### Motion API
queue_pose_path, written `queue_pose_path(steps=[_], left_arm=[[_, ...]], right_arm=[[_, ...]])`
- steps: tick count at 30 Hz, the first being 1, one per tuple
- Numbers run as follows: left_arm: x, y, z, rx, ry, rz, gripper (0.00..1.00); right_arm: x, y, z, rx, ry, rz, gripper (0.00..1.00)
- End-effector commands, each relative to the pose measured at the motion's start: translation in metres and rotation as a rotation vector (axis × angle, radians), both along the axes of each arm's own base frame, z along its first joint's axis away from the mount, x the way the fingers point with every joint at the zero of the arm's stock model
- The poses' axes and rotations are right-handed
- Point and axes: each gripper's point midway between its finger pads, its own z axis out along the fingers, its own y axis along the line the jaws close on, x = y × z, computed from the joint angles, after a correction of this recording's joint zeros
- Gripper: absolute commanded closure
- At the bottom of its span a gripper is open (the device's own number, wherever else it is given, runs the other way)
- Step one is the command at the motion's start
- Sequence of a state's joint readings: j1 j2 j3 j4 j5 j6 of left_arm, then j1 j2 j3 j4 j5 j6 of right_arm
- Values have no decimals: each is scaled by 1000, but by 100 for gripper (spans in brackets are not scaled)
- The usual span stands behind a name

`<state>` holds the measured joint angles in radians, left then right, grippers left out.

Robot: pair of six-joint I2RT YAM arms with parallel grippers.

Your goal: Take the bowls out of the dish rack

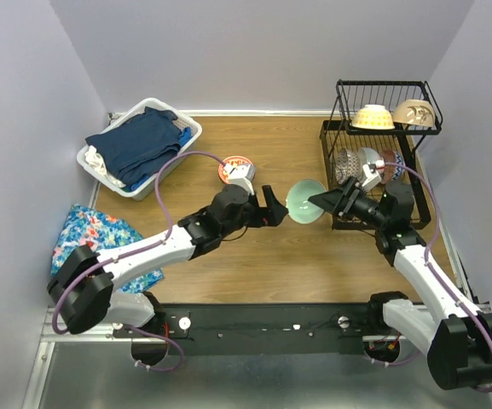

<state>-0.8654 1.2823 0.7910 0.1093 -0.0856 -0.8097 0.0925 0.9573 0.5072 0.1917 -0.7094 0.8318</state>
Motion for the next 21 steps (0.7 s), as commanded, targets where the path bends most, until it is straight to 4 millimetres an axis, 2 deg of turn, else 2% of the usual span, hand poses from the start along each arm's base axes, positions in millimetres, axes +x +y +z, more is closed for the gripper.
queue_pose_path(steps=[1,5,7,9,10,12,13,15,16,19,21], left_arm=[[20,-24,21,-54,-39,105,5],[17,-30,2,-24,23,138,11],[15,-30,-8,-3,43,155,21],[12,-29,-15,4,65,170,25],[10,-28,-21,13,78,172,34],[9,-27,-25,11,95,189,42],[8,-26,-27,11,100,193,53],[8,-26,-28,7,104,198,62],[8,-26,-27,6,103,197,74],[7,-25,-21,4,88,197,93],[8,-21,-21,22,84,205,100]], right_arm=[[-15,21,28,63,-98,90,88],[-25,33,27,78,-97,123,88],[-26,34,28,79,-101,126,88],[-29,37,27,77,-104,137,88],[-29,38,27,74,-105,138,88],[-31,41,27,68,-112,147,88],[-31,41,26,66,-113,147,88],[-31,43,24,54,-113,152,88],[-31,43,23,50,-116,150,88],[-30,42,19,33,-110,132,87],[-28,40,14,17,-95,113,82]])
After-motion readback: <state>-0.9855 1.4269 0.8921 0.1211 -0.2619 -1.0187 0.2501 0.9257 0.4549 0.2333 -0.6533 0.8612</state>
